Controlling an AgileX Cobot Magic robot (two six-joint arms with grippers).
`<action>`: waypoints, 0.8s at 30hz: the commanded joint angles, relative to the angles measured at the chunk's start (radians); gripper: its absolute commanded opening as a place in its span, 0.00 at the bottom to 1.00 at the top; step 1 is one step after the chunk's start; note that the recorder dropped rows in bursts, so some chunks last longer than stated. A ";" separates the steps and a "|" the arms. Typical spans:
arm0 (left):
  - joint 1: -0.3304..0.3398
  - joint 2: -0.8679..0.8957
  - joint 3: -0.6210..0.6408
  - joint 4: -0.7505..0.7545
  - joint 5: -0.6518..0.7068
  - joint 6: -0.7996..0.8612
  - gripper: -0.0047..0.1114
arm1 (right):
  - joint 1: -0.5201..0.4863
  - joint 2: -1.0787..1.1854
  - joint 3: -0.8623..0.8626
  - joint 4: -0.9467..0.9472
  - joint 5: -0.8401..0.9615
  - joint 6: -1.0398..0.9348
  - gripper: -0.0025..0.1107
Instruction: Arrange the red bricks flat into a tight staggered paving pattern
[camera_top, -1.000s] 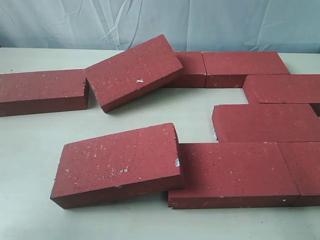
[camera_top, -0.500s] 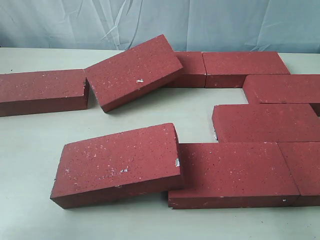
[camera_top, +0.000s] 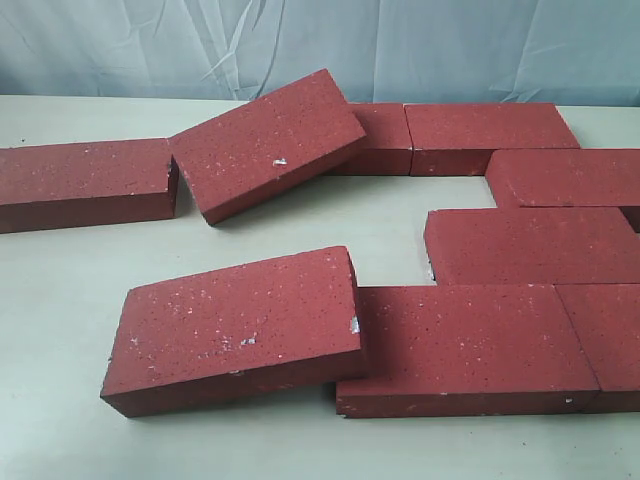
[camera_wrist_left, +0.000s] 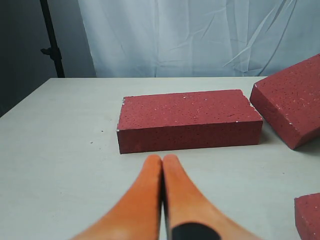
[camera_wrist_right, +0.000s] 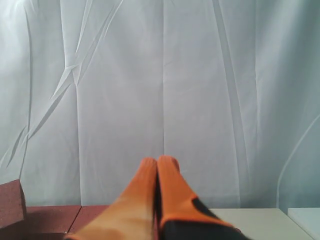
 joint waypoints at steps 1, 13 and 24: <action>0.001 -0.004 0.005 -0.003 -0.007 -0.006 0.04 | -0.005 -0.005 -0.006 -0.006 0.004 -0.002 0.02; 0.001 -0.004 0.005 -0.003 -0.007 -0.006 0.04 | -0.005 0.138 -0.155 -0.034 -0.005 -0.002 0.02; 0.001 -0.004 0.005 -0.003 -0.007 -0.006 0.04 | -0.005 0.352 -0.161 -0.034 -0.321 -0.002 0.02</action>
